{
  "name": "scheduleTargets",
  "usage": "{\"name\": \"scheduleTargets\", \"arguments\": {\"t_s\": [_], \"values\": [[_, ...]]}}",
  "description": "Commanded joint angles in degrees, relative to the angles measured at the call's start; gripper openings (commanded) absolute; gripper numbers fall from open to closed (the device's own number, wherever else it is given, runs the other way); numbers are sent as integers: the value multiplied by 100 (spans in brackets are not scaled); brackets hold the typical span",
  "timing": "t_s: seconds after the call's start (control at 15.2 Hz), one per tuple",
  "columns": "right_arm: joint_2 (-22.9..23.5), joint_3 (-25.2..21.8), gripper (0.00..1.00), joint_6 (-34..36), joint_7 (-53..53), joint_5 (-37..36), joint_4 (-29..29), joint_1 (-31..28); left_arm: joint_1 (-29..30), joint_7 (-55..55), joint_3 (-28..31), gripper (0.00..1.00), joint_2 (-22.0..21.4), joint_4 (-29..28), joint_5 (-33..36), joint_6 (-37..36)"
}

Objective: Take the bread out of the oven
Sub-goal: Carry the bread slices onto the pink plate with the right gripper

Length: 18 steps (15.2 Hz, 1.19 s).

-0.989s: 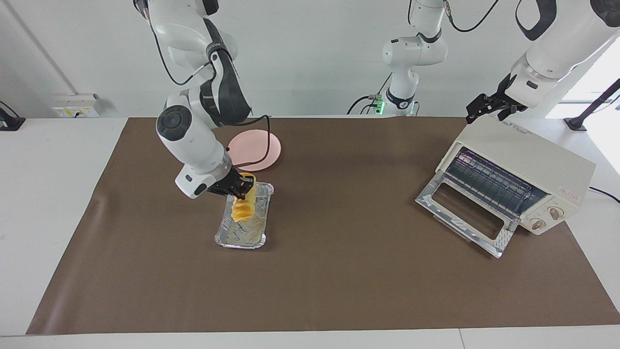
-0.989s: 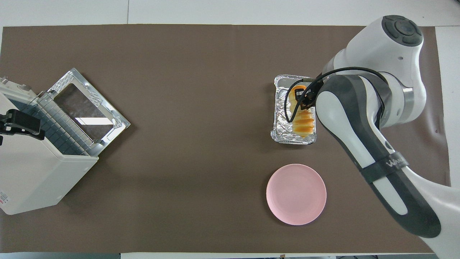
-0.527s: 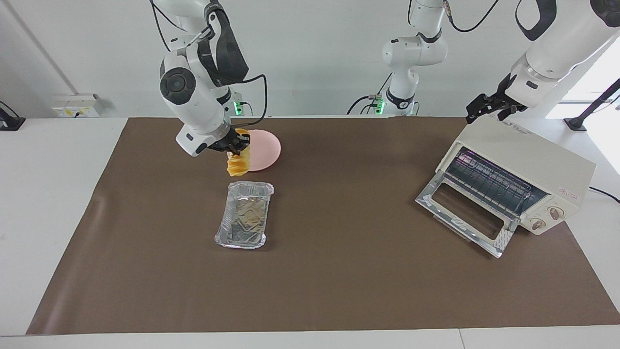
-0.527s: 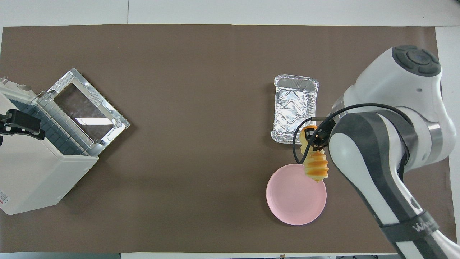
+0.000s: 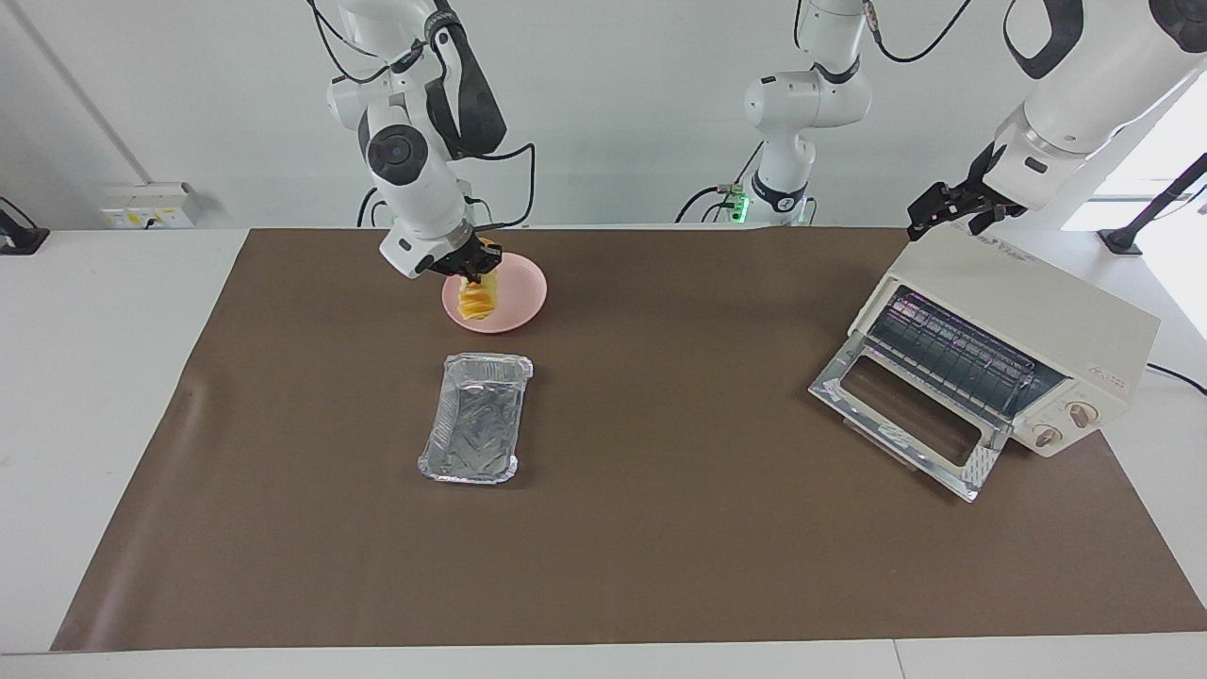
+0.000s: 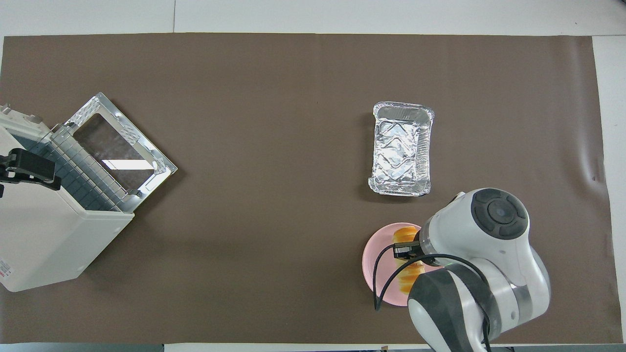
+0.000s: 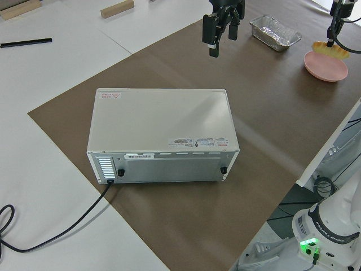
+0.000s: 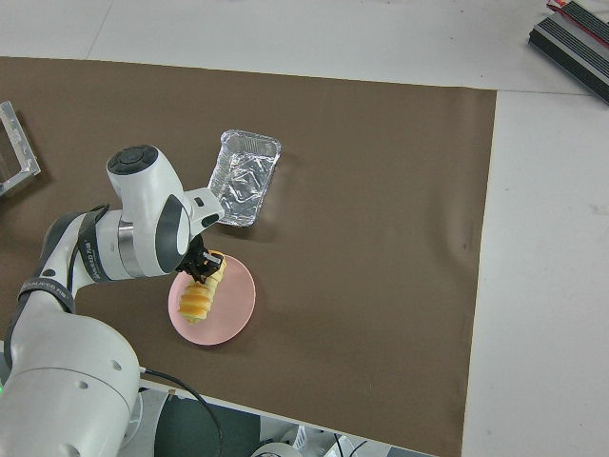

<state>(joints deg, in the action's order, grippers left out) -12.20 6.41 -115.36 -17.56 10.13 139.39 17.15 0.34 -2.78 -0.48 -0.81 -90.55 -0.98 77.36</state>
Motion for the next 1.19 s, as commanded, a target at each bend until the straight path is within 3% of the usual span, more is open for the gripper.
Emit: {"name": "scheduleTargets", "arguments": {"t_s": [0.0, 0.46, 0.53, 0.59, 0.66, 0.86, 1.12], "values": [[-126, 0, 0, -810, -273, 41, 597, 227, -34, -56, 30, 100, -121, -138, 11, 86], [94, -9, 0, -1261, -213, 41, 704, 114, -34, -56, 30, 100, -121, -138, 11, 86], [103, -9, 21, -1252, -221, 41, 695, 79, -34, -56, 30, 100, -121, -138, 11, 86], [112, -9, 87, -1235, -239, 41, 669, 70, -34, -56, 30, 100, -121, -138, 11, 86], [138, -9, 100, -1200, -282, 41, 599, 70, -34, -56, 30, 100, -121, -138, 11, 86], [165, -44, 100, -614, -265, 41, -32, 17, -34, -56, 30, 100, -121, -138, 11, 86], [314, -52, 100, 714, -213, -116, -1657, -413, -34, -56, 30, 100, -121, -138, 11, 86]]}}
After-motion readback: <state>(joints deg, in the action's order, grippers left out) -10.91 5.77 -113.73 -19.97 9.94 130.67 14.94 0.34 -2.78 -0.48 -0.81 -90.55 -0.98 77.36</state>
